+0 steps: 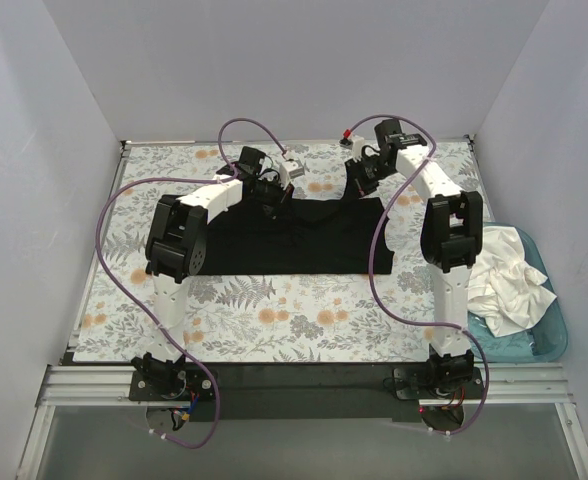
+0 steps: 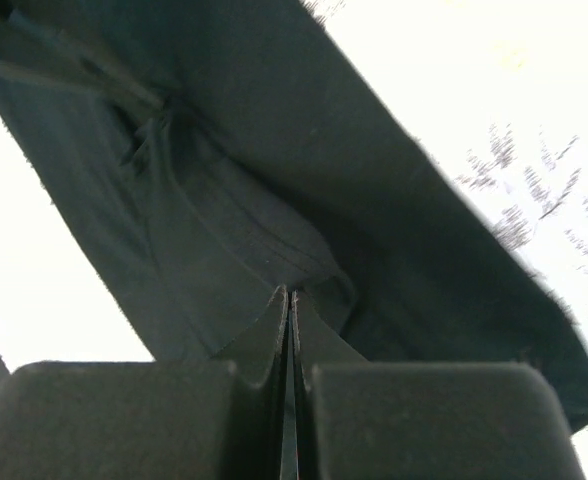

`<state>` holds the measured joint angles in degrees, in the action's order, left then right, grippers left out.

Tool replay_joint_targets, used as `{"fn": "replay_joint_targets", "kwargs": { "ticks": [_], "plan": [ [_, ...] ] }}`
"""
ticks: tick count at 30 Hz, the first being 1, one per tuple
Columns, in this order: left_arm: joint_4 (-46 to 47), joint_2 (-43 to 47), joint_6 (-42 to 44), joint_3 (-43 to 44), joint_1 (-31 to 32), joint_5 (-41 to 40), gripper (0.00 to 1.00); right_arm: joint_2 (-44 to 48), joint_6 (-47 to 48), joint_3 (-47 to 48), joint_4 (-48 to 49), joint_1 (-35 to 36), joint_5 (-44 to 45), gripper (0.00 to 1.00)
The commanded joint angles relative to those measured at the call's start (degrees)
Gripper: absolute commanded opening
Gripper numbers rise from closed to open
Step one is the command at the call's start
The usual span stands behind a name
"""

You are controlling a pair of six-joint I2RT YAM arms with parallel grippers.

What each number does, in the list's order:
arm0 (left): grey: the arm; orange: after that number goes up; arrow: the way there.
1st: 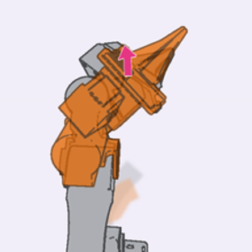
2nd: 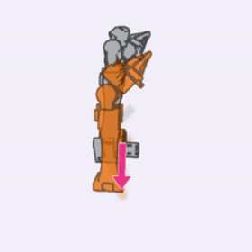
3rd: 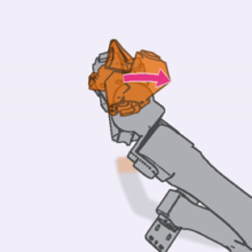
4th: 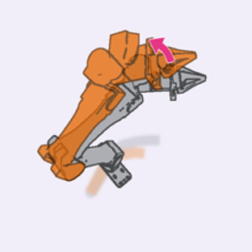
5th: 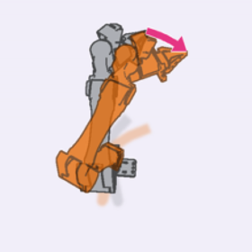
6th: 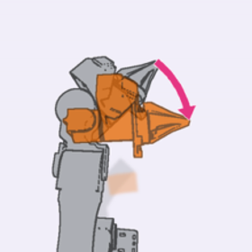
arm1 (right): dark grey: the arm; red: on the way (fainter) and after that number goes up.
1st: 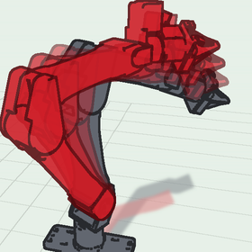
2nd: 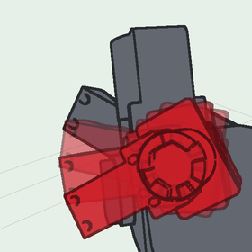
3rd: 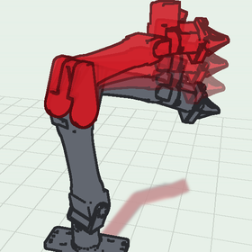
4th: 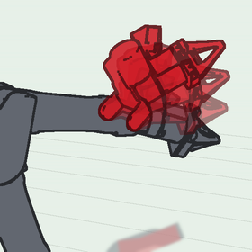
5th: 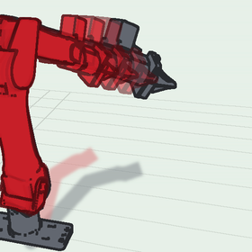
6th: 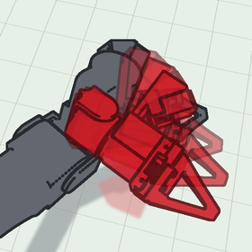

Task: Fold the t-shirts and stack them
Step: Fold the tshirt

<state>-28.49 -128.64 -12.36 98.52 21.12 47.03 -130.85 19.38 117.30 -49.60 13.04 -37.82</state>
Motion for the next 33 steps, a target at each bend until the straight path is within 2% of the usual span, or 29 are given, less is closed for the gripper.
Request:
{"fn": "replay_joint_targets", "kwargs": {
  "ticks": [1,10,19,33],
  "plan": [
    [2.2,1.9,0.5,1.7,0.1,-1.3,0.00,5.1,-0.9,-3.0,0.1,-0.6,-2.6,0.01],
    [2.7,4.6,1.4,-1.0,0.1,0.7,0.00,9.7,-1.8,-12.7,0.0,-0.8,-5.2,0.01],
    [4.2,12.8,4.5,-10.4,0.1,2.1,0.00,15.7,-1.9,-21.9,0.2,-0.9,-6.1,0.01],
    [-2.0,17.5,8.4,-17.2,1.2,1.9,0.00,19.7,-0.2,-33.4,0.2,-0.9,-5.4,0.01]
  ]
}}
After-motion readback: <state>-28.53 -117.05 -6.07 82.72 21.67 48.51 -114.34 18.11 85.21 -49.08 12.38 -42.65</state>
